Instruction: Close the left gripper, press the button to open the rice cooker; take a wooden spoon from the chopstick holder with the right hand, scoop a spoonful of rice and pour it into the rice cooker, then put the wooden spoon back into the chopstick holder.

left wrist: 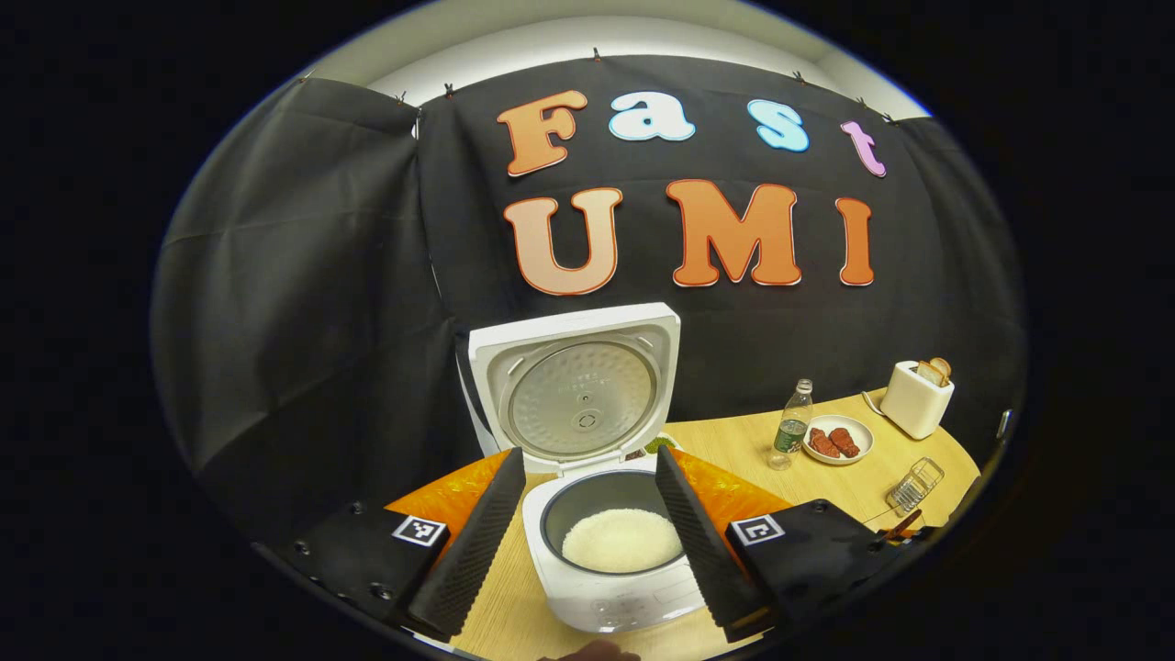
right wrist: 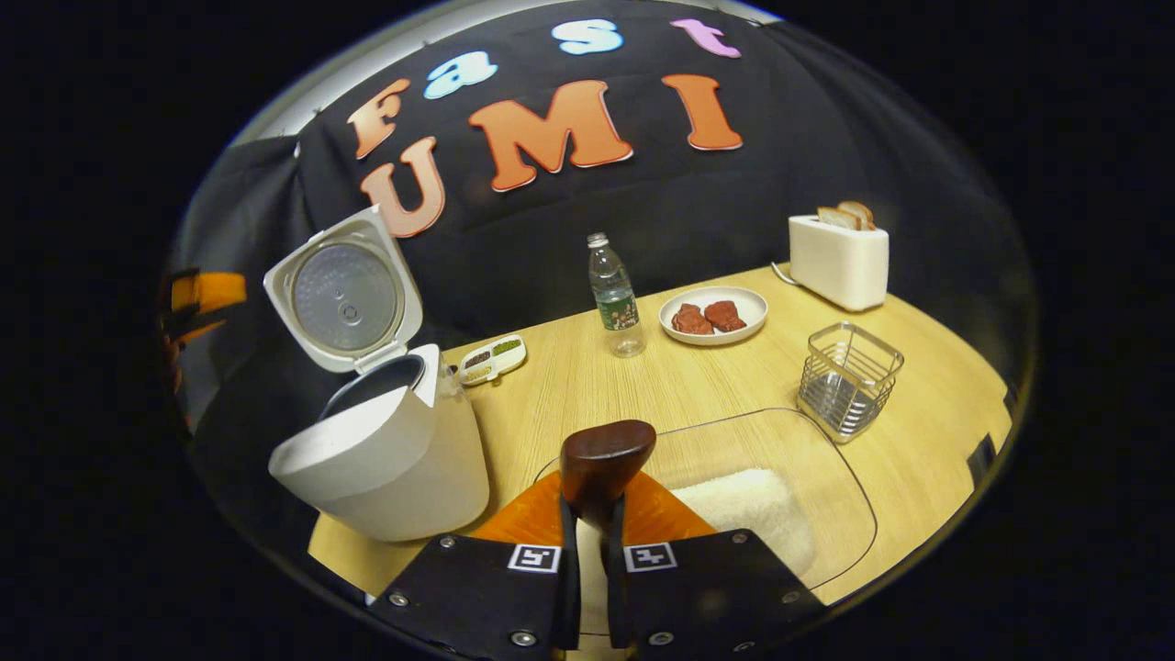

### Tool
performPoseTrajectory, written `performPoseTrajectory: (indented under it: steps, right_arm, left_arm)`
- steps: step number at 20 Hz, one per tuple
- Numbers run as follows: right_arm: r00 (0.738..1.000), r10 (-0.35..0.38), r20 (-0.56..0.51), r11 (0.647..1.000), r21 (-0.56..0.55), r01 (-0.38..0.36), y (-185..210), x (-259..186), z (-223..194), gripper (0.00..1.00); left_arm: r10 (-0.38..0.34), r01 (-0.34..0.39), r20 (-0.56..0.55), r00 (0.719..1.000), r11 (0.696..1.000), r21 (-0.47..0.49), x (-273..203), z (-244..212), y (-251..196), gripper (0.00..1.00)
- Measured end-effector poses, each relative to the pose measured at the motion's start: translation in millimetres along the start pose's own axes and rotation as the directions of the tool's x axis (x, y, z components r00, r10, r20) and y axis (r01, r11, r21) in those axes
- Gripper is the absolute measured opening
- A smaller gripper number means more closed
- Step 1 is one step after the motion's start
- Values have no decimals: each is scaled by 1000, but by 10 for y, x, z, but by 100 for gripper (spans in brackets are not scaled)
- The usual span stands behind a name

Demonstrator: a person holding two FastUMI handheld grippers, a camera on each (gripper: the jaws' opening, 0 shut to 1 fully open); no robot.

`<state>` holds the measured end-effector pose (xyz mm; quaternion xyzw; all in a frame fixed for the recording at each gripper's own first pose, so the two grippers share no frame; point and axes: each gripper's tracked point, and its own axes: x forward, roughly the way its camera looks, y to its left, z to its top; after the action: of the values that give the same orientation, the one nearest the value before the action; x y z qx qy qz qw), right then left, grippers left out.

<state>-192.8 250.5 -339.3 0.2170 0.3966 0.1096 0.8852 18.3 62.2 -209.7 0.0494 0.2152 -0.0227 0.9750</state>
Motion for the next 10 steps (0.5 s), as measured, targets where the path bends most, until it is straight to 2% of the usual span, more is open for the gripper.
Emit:
performPoseTrajectory:
  steps: [2,4,6,10]
  right_arm:
    - [999,5,-44,986,164,2,-125,44,-31,11]
    - [995,29,-95,948,317,3,-231,74,-70,11]
    - [991,60,-117,896,445,-2,-290,78,-104,11]
    - [988,106,-108,829,558,-28,-387,43,-67,11]
  left_arm:
    - [1,-1,2,1000,1000,3,-1,-5,10,97]
    - [0,0,2,1000,1000,-2,2,-4,21,97]
    - [1,-1,2,1000,1000,-3,-5,-11,30,97]
    - [3,-3,2,1000,1000,-5,4,2,14,97]
